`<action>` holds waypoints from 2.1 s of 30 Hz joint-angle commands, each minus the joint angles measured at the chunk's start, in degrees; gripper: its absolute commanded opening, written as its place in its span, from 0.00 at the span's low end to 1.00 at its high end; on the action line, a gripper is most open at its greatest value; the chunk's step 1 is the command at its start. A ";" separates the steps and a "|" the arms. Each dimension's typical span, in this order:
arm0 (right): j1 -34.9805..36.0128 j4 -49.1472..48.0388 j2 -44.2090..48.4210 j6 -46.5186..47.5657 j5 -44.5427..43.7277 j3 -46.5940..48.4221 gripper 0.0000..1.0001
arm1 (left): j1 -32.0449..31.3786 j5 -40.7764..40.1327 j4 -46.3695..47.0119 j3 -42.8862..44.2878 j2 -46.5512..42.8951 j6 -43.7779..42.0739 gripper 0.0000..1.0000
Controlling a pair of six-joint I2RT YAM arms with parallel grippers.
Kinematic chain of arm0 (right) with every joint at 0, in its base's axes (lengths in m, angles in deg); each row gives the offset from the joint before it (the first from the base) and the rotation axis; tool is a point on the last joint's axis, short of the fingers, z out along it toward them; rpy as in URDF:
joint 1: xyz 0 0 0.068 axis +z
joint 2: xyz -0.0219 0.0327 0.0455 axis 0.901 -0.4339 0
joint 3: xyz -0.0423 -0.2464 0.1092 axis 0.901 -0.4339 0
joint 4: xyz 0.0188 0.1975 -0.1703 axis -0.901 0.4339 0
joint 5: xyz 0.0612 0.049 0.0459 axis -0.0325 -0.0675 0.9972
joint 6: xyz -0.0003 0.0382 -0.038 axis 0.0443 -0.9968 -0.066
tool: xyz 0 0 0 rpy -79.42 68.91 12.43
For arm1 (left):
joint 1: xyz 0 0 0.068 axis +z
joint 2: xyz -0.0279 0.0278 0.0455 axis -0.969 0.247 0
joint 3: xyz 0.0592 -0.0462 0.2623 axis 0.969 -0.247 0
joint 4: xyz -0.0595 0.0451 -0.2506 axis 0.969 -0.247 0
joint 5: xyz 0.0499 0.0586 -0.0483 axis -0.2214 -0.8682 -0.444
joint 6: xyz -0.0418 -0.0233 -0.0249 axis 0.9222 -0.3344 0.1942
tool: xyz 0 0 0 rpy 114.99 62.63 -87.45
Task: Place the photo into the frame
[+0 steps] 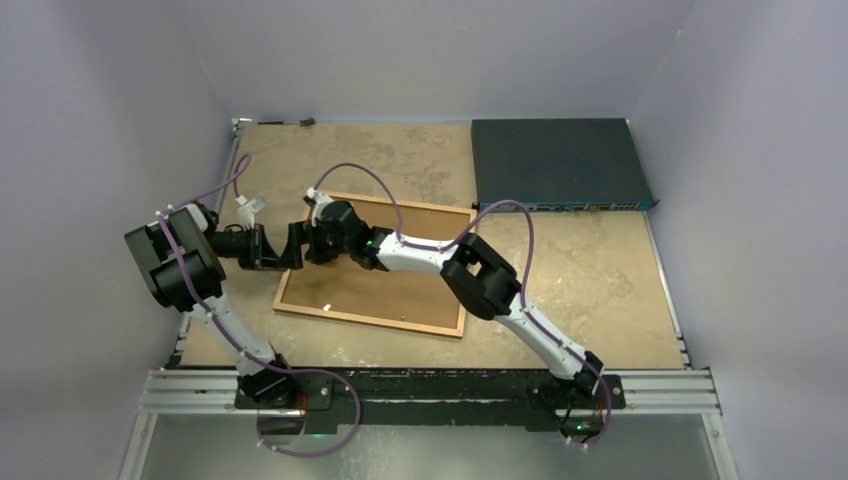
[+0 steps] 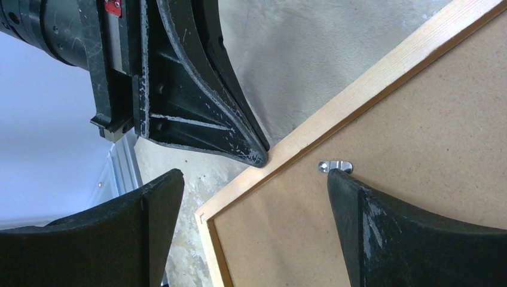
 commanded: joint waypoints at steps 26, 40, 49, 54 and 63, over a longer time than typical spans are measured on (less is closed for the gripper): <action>0.18 -2.97 -4.43 -1.23 4.79 4.14 0.92 | -0.70 -2.06 2.49 -2.13 1.04 -5.16 0.00; -2.05 -1.86 -2.18 1.68 7.16 3.58 0.92 | -0.65 -2.33 1.44 -1.70 0.77 -5.98 0.00; -1.54 -3.24 -4.25 1.01 7.96 5.03 0.92 | -0.74 -2.24 1.30 -1.52 0.73 -5.96 0.00; -0.90 -3.64 -5.66 0.90 10.64 6.66 0.92 | -0.64 -2.17 1.39 -1.51 0.91 -5.80 0.00; -0.86 -3.39 -5.22 3.30 15.99 8.38 0.93 | -0.70 -2.33 1.19 -1.08 0.85 -5.71 0.00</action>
